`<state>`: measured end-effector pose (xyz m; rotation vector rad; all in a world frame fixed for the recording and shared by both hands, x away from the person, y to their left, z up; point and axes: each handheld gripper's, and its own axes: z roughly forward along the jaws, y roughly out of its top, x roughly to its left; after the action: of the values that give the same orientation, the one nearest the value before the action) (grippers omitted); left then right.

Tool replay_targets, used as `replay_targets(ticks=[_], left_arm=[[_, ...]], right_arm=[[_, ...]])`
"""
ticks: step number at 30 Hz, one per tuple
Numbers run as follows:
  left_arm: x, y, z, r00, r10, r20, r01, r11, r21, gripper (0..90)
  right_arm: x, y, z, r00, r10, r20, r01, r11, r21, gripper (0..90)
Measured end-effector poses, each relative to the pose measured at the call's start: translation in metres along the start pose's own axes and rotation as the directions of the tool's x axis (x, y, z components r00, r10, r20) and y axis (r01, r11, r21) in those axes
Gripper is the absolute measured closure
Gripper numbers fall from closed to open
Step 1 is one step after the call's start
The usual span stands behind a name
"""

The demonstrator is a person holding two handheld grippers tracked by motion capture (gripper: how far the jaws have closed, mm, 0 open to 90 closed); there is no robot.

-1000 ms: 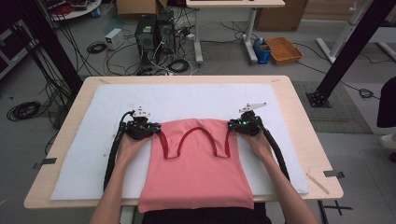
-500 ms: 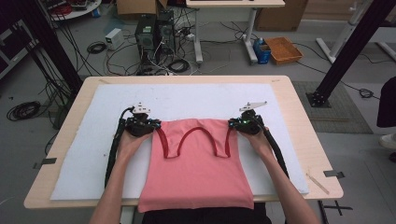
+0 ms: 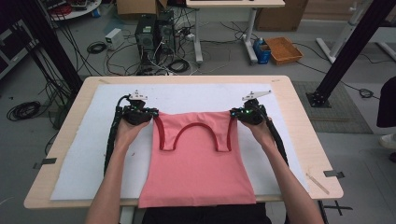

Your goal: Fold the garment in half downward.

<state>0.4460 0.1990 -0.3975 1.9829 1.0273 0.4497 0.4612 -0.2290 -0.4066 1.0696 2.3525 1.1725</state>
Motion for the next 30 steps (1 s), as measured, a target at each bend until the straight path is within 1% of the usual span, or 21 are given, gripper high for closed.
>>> replay_targets(ticks=[1, 2, 4, 5, 7, 8, 9, 10, 11, 13, 15, 16, 17, 20, 23, 24, 26, 28, 30], left_arm=[[0.002, 0.001, 0.001, 1.0, -0.009, 0.001, 0.009, 0.9999, 0.011, 81.7], [0.003, 0.002, 0.002, 1.0, -0.008, -0.005, 0.008, 0.9998, 0.016, 81.7], [0.005, 0.004, 0.005, 0.9999, -0.009, -0.011, 0.009, 0.9996, 0.026, 81.7], [0.006, 0.006, 0.007, 0.9998, -0.014, -0.013, 0.015, 0.9996, 0.023, 81.7], [0.007, 0.009, 0.01, 0.9998, -0.013, -0.017, 0.013, 0.9996, 0.024, 81.7], [0.008, 0.011, 0.011, 0.9996, -0.011, -0.024, 0.011, 0.9998, 0.017, 81.7], [0.01, 0.011, 0.012, 0.9995, -0.019, -0.025, 0.019, 0.9998, 0.003, 81.8], [0.011, 0.012, 0.013, 0.9992, -0.035, -0.02, 0.035, 0.9994, 0.004, 81.8], [0.013, 0.013, 0.015, 0.9991, -0.039, -0.02, 0.039, 0.9991, 0.017, 81.8], [0.016, 0.016, 0.018, 0.9988, -0.04, -0.027, 0.041, 0.999, 0.017, 81.8], [0.018, 0.02, 0.02, 0.9987, -0.044, -0.025, 0.045, 0.9989, 0.014, 81.8], [0.018, 0.022, 0.021, 0.9987, -0.044, -0.027, 0.044, 0.9989, 0.016, 81.8], [0.019, 0.024, 0.023, 0.9985, -0.041, -0.035, 0.042, 0.9991, 0.009, 81.8], [0.023, 0.03, 0.028, 0.9981, -0.046, -0.041, 0.047, 0.9988, 0.016, 81.8], [0.028, 0.035, 0.033, 0.9976, -0.046, -0.052, 0.047, 0.9988, 0.014, 81.8], [0.03, 0.037, 0.035, 0.9972, -0.054, -0.052, 0.055, 0.9984, 0.013, 81.8], [0.037, 0.04, 0.038, 0.9965, -0.066, -0.051, 0.067, 0.9974, 0.027, 81.8], [0.041, 0.043, 0.042, 0.996, -0.074, -0.051, 0.075, 0.9968, 0.026, 81.8], [0.044, 0.044, 0.043, 0.9959, -0.071, -0.057, 0.071, 0.9975, -0.003, 81.8]], right_arm=[[-0.002, 0.002, 0.0, 1.0, 0.005, 0.002, -0.005, 1.0, -0.002, 79.6], [-0.004, 0.003, 0.001, 1.0, 0.008, 0.004, -0.008, 1.0, -0.015, 79.6], [-0.007, 0.004, 0.003, 0.9998, 0.02, 0.002, -0.02, 1.0, -0.016, 79.7], [-0.009, 0.004, 0.004, 0.9997, 0.025, 0.005, -0.025, 1.0, -0.007, 79.6], [-0.012, 0.006, 0.006, 0.9995, 0.031, 0.008, -0.031, 0.999, -0.007, 79.7], [-0.012, 0.008, 0.006, 0.9996, 0.027, 0.011, -0.027, 1.0, -0.008, 79.6], [-0.013, 0.009, 0.007, 0.9995, 0.026, 0.016, -0.026, 1.0, -0.008, 79.7], [-0.014, 0.012, 0.007, 0.9995, 0.023, 0.02, -0.023, 1.0, -0.006, 79.7], [-0.015, 0.014, 0.008, 0.9995, 0.024, 0.023, -0.024, 1.0, -0.008, 79.7], [-0.018, 0.017, 0.009, 0.9993, 0.027, 0.025, -0.027, 1.0, -0.015, 79.7], [-0.02, 0.02, 0.011, 0.9989, 0.038, 0.028, -0.038, 0.999, -0.006, 79.7], [-0.021, 0.021, 0.013, 0.9989, 0.036, 0.032, -0.035, 0.999, -0.004, 79.7], [-0.023, 0.023, 0.014, 0.9987, 0.035, 0.036, -0.035, 0.999, -0.002, 79.7], [-0.026, 0.03, 0.018, 0.9985, 0.03, 0.046, -0.03, 1.0, -0.008, 79.7], [-0.033, 0.035, 0.022, 0.998, 0.04, 0.049, -0.041, 0.999, 0.007, 79.7], [-0.036, 0.037, 0.024, 0.9978, 0.041, 0.052, -0.041, 0.999, 0.003, 79.7], [-0.04, 0.041, 0.026, 0.9972, 0.044, 0.06, -0.044, 0.999, 0.005, 79.7], [-0.045, 0.046, 0.028, 0.9974, 0.039, 0.06, -0.04, 0.999, 0.017, 79.6], [-0.048, 0.05, 0.03, 0.9968, 0.039, 0.07, -0.039, 0.999, 0.005, 79.6]])
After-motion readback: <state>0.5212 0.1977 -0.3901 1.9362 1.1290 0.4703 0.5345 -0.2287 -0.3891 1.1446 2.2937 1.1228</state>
